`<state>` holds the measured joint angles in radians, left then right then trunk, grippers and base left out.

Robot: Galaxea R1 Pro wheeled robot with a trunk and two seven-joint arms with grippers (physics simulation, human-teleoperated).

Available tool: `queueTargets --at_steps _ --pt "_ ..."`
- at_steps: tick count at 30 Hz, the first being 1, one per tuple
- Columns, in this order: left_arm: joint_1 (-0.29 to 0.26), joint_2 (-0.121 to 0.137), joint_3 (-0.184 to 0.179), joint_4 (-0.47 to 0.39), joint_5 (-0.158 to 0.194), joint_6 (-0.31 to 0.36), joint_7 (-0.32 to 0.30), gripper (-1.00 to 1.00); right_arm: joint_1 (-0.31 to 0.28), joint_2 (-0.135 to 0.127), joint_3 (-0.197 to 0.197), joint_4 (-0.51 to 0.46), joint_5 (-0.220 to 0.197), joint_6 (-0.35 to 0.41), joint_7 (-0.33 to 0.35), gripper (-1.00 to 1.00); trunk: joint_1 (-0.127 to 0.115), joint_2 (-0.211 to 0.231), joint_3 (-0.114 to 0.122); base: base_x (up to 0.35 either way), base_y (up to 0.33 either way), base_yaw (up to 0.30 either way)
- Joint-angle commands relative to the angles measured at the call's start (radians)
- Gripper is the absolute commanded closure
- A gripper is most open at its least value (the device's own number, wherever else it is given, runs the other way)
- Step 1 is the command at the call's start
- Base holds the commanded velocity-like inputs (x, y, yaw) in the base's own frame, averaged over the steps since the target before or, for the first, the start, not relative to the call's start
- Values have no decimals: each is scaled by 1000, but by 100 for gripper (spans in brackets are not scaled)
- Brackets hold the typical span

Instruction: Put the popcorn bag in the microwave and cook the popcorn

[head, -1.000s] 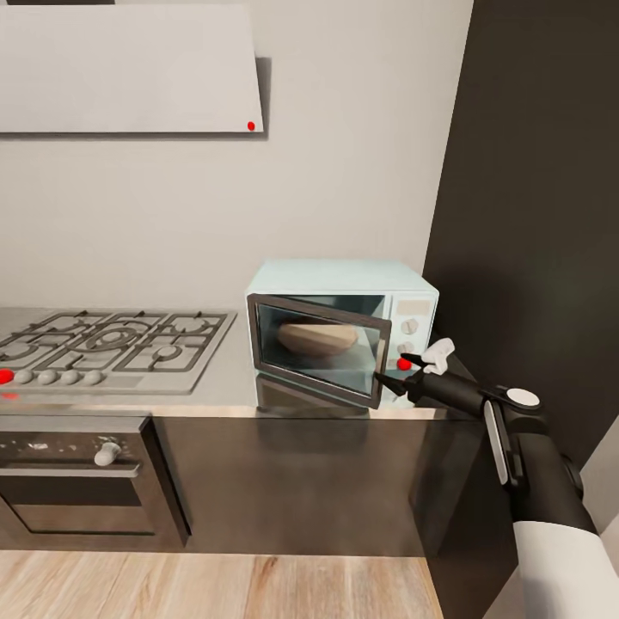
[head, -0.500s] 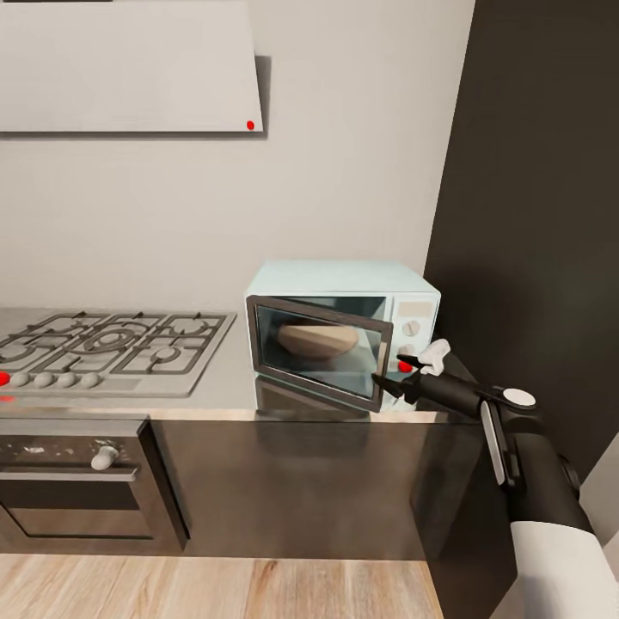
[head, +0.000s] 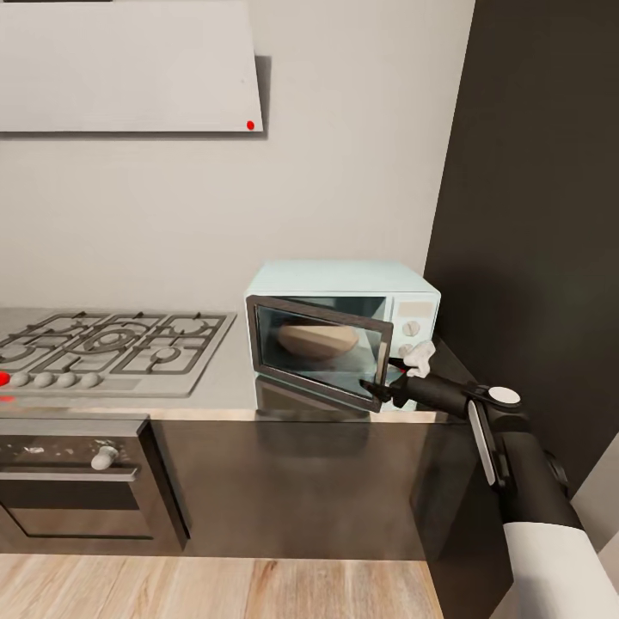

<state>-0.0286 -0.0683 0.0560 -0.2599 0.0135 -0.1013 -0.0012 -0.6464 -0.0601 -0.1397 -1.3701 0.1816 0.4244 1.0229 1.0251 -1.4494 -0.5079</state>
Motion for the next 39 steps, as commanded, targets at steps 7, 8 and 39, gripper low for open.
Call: queueTargets --at_steps 7,8,39 --pt "-1 -1 8 1 1 -3 -1 -100 -1 0 -1 -1 6 6 6 -100 0 -1 -1 19 0 0" --pt "-1 -1 7 1 1 -3 -2 -100 -1 0 -1 -1 6 6 6 -100 0 -1 -1 17 0 0" --pt "-1 -1 8 1 2 -3 -2 -100 -1 3 20 -2 4 10 84 -100 0 -1 -1 19 0 0"
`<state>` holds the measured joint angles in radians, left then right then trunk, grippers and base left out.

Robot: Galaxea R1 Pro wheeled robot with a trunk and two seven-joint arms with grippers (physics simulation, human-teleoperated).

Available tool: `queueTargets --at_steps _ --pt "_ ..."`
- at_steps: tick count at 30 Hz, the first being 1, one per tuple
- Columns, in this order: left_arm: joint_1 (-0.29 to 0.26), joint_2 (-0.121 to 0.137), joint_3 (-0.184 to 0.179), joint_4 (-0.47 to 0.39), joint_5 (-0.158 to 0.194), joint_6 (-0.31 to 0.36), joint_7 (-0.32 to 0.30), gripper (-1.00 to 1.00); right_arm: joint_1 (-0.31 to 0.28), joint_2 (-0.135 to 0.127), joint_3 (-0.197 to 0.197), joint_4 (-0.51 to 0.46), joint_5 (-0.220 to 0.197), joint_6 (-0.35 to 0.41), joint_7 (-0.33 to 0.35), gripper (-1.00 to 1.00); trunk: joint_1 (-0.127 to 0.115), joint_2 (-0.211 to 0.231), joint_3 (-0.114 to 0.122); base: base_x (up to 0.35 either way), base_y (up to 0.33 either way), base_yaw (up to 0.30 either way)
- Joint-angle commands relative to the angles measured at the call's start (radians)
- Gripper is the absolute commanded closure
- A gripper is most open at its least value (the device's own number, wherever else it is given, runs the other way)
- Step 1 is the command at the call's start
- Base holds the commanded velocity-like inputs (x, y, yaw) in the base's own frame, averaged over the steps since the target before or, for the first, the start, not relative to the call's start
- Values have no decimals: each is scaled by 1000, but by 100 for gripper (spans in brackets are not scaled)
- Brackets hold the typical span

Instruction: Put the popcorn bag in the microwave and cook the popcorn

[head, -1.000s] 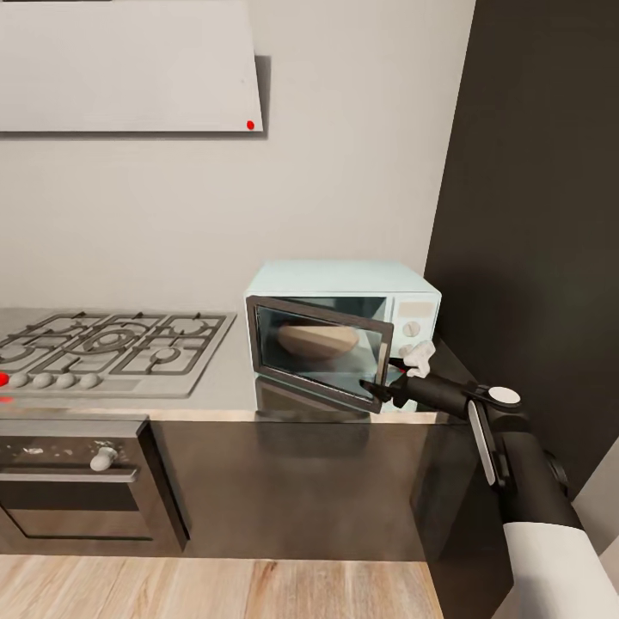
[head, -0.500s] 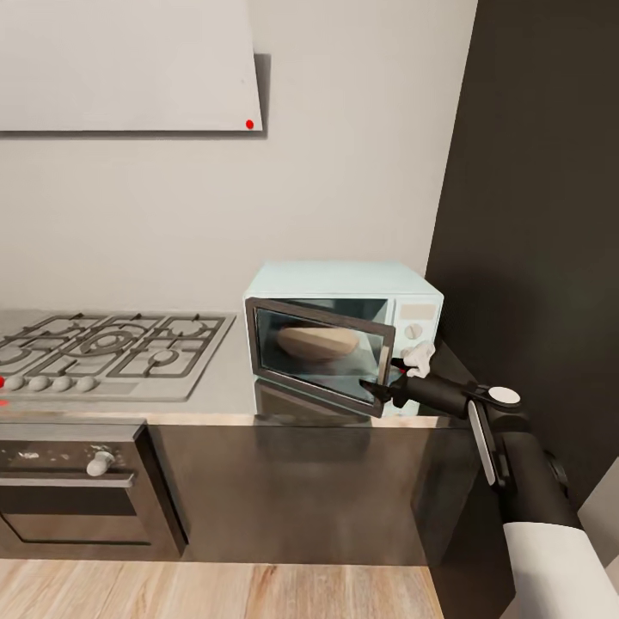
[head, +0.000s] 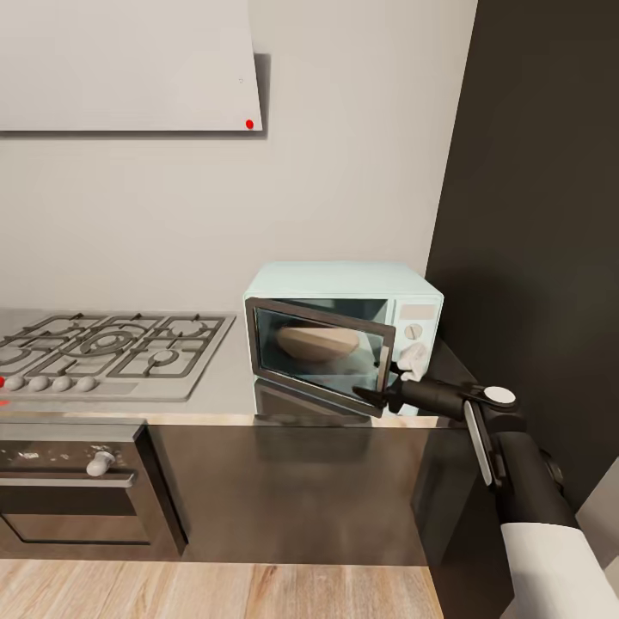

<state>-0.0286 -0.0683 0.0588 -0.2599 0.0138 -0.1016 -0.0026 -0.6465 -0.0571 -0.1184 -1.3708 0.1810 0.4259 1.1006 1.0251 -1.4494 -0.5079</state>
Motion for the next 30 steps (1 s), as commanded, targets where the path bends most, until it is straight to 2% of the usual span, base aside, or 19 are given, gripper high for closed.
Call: queueTargets --at_steps 1,5,9,12,26,30 --pt "-1 -1 6 1 1 -3 0 -100 -1 0 -1 -2 5 8 10 -100 0 -1 -1 0 0 0" --pt "-1 -1 6 1 1 -3 0 -100 -1 0 -1 -3 5 15 21 -100 0 -1 -1 0 0 0" --pt "-1 -1 6 1 1 -3 0 -100 -1 0 2 -5 4 19 85 -100 0 -1 -1 0 0 0" --pt "-1 -1 7 1 2 -3 0 -100 -1 0 2 -5 4 20 102 -100 0 -1 -1 0 0 0" --pt "-1 1 6 1 0 -3 -4 -100 -2 0 2 -5 4 20 106 -100 0 -1 -1 -39 36 0" --pt "-1 1 4 1 0 -3 -4 -100 -2 0 2 -5 3 20 106 -100 0 -1 -1 -79 186 0"
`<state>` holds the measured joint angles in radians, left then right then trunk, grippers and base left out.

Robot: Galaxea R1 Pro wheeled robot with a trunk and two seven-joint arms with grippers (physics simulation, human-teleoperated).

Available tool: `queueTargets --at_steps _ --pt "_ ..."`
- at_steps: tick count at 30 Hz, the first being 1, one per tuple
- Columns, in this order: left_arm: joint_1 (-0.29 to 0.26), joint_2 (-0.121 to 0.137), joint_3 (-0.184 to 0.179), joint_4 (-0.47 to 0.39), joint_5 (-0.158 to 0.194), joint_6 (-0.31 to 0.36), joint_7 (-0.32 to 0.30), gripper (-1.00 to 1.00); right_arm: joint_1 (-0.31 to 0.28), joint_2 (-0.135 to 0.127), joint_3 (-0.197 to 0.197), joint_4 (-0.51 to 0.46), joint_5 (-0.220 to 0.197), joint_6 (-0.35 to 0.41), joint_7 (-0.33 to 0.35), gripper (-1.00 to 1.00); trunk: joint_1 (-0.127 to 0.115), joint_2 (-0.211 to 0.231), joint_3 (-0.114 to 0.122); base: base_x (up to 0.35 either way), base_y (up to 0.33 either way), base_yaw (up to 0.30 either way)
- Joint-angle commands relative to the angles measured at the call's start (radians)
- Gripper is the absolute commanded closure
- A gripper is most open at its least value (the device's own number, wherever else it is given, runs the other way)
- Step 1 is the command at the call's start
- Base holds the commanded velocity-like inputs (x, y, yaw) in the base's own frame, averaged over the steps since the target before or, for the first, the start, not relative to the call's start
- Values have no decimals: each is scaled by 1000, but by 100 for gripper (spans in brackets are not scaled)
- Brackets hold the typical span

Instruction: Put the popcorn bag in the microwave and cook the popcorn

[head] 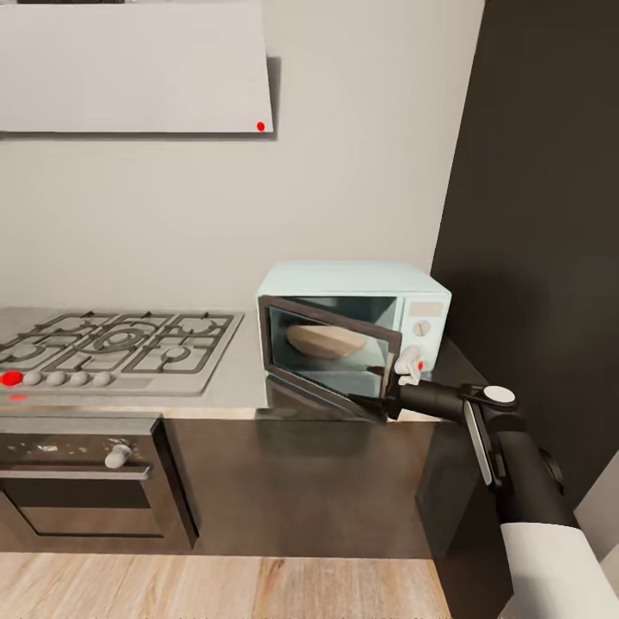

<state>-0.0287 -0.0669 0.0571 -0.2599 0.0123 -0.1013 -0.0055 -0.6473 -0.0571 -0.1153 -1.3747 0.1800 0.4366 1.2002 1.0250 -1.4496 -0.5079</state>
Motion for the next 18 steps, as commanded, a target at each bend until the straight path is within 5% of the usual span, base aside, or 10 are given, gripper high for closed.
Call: queueTargets --at_steps 1,10,18 --pt "-1 -1 5 1 1 -3 -1 -100 0 0 -1 -1 4 10 6 -100 0 0 -1 -10 24 0" --pt "0 -2 3 1 1 -3 -1 -100 -1 0 -1 -1 4 10 7 -100 0 0 -1 -99 80 0" --pt "0 -2 3 1 1 -3 -1 -100 0 1 -1 -1 4 10 6 -100 0 0 -1 -86 -64 0"
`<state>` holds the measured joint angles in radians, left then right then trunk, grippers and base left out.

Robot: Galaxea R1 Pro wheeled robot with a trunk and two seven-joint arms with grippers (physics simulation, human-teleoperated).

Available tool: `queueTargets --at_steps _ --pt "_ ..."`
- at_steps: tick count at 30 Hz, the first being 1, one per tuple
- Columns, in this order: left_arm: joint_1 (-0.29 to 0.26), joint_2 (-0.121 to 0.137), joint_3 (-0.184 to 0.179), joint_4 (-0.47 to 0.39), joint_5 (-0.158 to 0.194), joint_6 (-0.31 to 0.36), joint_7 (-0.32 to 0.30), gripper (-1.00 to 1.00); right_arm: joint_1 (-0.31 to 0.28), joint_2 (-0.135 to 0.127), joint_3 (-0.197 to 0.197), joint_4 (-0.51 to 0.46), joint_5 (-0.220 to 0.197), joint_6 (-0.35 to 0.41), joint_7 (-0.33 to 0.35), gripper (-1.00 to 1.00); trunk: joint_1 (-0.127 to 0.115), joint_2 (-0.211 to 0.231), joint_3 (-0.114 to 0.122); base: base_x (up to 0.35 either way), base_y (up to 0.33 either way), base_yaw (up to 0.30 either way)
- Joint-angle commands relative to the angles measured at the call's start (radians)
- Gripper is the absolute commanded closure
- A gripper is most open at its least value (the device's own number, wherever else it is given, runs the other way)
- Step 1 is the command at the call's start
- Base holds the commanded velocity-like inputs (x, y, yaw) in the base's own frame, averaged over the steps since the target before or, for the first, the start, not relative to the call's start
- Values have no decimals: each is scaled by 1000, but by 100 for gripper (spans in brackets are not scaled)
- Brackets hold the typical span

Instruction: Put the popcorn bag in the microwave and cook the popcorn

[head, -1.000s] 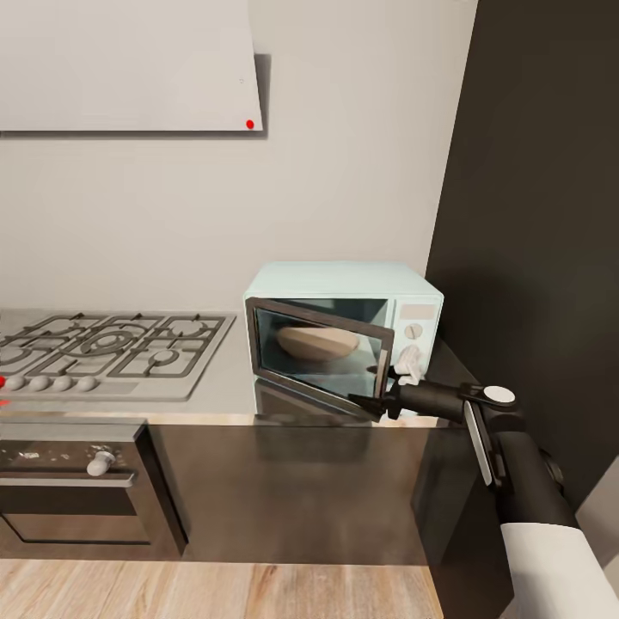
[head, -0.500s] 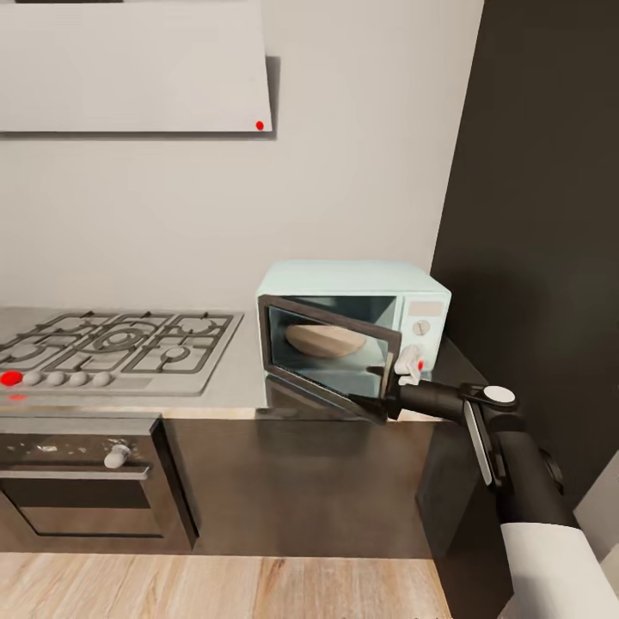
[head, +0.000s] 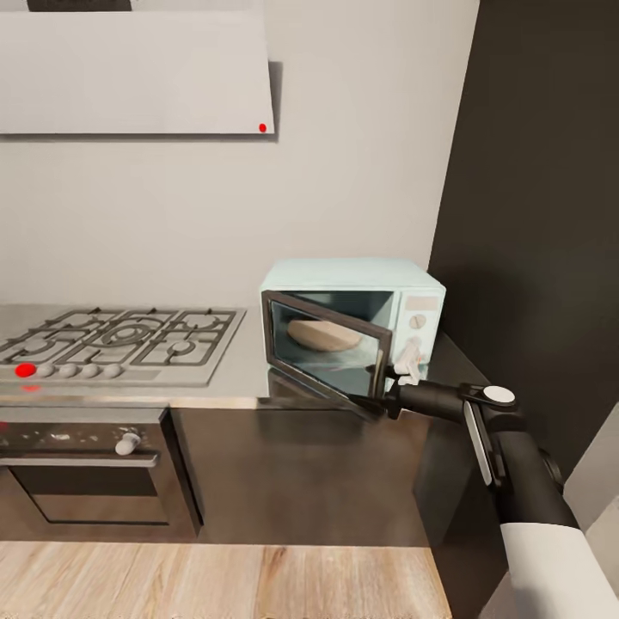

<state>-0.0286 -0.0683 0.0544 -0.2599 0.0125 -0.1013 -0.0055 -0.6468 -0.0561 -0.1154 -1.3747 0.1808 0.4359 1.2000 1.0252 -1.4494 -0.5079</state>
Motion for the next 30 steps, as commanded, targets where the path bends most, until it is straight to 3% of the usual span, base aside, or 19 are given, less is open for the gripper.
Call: queueTargets --at_steps 1,30 --pt "-1 -1 5 1 1 -3 -1 -100 -1 1 -1 -1 3 10 7 -100 0 -1 -1 -27 -18 0" --pt "-2 -1 11 1 1 -3 -1 -100 -1 1 -1 -1 3 9 7 -100 0 -1 -1 -75 91 0"
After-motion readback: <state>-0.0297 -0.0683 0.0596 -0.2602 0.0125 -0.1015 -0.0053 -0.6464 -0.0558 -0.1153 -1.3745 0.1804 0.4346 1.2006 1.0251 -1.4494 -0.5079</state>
